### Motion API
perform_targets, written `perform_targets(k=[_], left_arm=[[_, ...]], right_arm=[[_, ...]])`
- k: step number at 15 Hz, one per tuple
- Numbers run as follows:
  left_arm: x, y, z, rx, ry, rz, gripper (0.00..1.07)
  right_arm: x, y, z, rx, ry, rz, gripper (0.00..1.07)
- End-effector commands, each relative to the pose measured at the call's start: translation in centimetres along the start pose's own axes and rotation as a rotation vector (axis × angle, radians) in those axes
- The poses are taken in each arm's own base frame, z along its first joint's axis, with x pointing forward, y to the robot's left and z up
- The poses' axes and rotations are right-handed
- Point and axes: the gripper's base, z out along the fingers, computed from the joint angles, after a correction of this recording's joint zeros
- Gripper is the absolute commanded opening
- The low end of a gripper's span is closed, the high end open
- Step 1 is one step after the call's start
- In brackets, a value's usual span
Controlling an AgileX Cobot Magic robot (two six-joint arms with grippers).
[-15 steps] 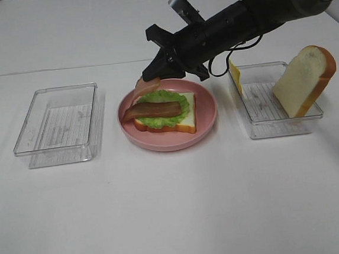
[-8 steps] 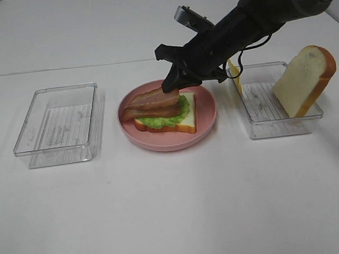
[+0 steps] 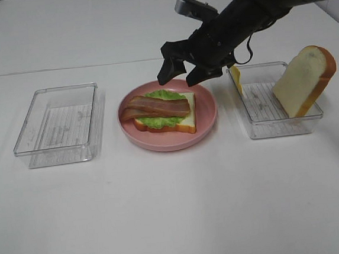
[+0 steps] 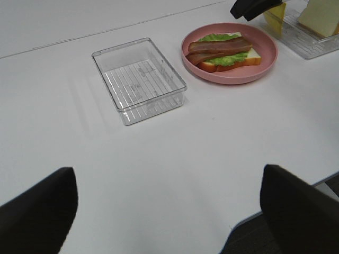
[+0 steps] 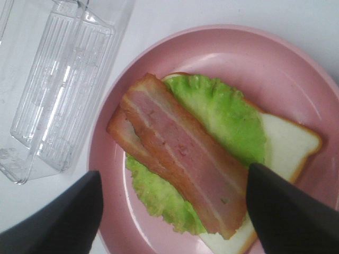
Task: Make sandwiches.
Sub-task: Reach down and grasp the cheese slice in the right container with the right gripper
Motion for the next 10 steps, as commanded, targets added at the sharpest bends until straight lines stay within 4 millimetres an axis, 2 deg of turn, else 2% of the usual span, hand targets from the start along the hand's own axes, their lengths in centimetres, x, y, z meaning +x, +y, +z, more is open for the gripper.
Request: perform_targets(k=[1,3,4,7,10], left_arm=[[0.3,0.0,-0.2,-0.002,-0.012,0.001,0.87],[0.3,0.0,-0.2,-0.002,-0.012,0.001,0.87],[0.3,0.0,-0.2,-0.002,-0.012,0.001,0.87],[0.3,0.0,-0.2,-0.002,-0.012,0.001,0.87],[0.3,0.0,-0.2,-0.002,-0.012,0.001,0.87]], right_arm=[[-0.6,1.7,-3.1,0.010,-0.028,-0.071,0.69],[-1.1,3.2,-6.5,0.069,-0.075,-0.112,0.69],[-1.2,3.3,-8.2,0.162,-0.093,-0.135,0.74],[-1.0,2.0,-9.7,0.381,-0.064,-0.111,0.75],[-1.2,1.0,-10.2,0.507,-0.073,-0.124,0.75]])
